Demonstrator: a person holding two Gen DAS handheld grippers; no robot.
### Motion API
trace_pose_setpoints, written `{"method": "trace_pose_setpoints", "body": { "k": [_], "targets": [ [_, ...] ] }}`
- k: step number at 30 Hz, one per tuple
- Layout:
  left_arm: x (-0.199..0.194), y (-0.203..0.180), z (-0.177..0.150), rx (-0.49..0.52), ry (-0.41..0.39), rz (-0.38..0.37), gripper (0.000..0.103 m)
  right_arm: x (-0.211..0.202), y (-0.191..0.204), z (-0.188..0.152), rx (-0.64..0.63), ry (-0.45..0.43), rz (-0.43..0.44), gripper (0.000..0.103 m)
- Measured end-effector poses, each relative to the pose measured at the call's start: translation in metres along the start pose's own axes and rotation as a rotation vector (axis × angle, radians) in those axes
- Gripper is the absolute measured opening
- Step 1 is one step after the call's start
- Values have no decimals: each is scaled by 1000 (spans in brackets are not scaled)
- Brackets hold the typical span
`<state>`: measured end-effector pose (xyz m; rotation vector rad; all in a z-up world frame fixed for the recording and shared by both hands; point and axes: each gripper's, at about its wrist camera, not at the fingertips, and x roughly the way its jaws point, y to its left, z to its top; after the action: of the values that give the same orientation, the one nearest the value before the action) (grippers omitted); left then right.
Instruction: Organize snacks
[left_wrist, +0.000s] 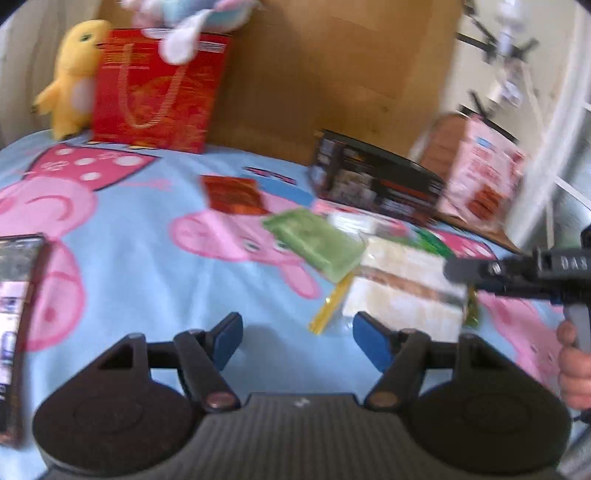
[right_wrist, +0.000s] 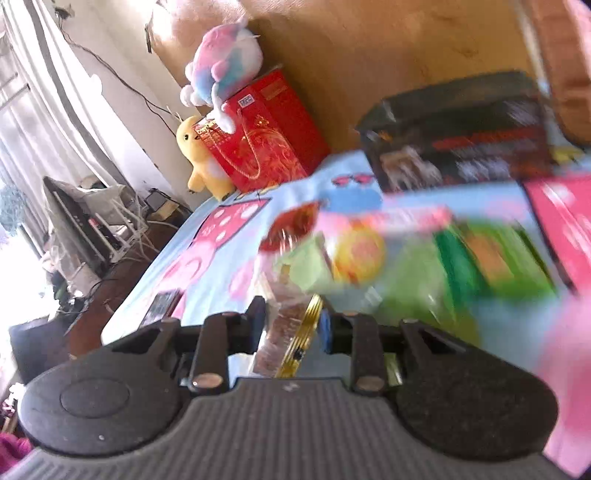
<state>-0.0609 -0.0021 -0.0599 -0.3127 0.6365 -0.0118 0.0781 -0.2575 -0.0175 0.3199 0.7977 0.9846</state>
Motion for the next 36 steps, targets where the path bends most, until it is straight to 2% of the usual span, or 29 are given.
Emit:
{"method": "trace_pose_setpoints", "body": {
  "k": [2, 4, 5, 6, 10, 13, 15, 17, 19, 21, 22, 23, 26, 28, 30, 32, 34, 36],
  "targets": [
    [-1, -10, -3, 32, 1, -32, 71, -11, -4, -18, 42, -7, -10, 33],
    [-3, -20, -4, 61, -5, -50, 72, -29, -11, -32, 59, -35, -89, 38],
    [-4, -24, -4, 69, -6, -52, 73, -38, -12, -39, 73, -85, -168, 49],
    [-5, -26, -4, 75, -7, -55, 73, -49, -15, -44, 88, -126, -211, 58],
    [-9, -30, -6, 93, 4, -60, 74, -107, -11, -60, 72, -319, -284, 59],
    [-11, -34, -4, 114, 14, -55, 74, -159, -6, -61, 18, -455, -401, 72],
    [-15, -37, -3, 143, 15, -56, 74, -199, 5, -54, -88, -506, -488, 80],
    [-18, -41, -3, 179, 13, -53, 75, -236, 22, -44, -271, -513, -611, 87],
    [-19, -45, -3, 203, 11, -46, 76, -268, 50, -35, -513, -547, -813, 93],
    [-17, -48, -2, 214, 8, -38, 76, -289, 62, -36, -669, -606, -918, 97],
    [-17, -48, 0, 211, -1, -30, 76, -293, 65, -36, -691, -626, -930, 97],
    [-16, -48, 4, 205, -11, -21, 76, -294, 63, -36, -672, -639, -906, 97],
    [-14, -44, 25, 176, -19, 4, 76, -269, 41, -43, -519, -632, -744, 97],
    [-12, -43, 41, 182, -15, 2, 76, -223, 23, -50, -395, -531, -640, 95],
    [-7, -41, 54, 203, 2, 5, 76, -174, 12, -59, -336, -417, -571, 84],
    [2, -38, 65, 204, 24, 2, 76, -135, 7, -67, -278, -324, -466, 80],
    [15, -35, 70, 185, 76, -34, 76, -98, 4, -69, -206, -248, -365, 76],
    [24, -36, 67, 168, 120, -93, 76, -73, 6, -71, -171, -181, -323, 75]
  ]
}}
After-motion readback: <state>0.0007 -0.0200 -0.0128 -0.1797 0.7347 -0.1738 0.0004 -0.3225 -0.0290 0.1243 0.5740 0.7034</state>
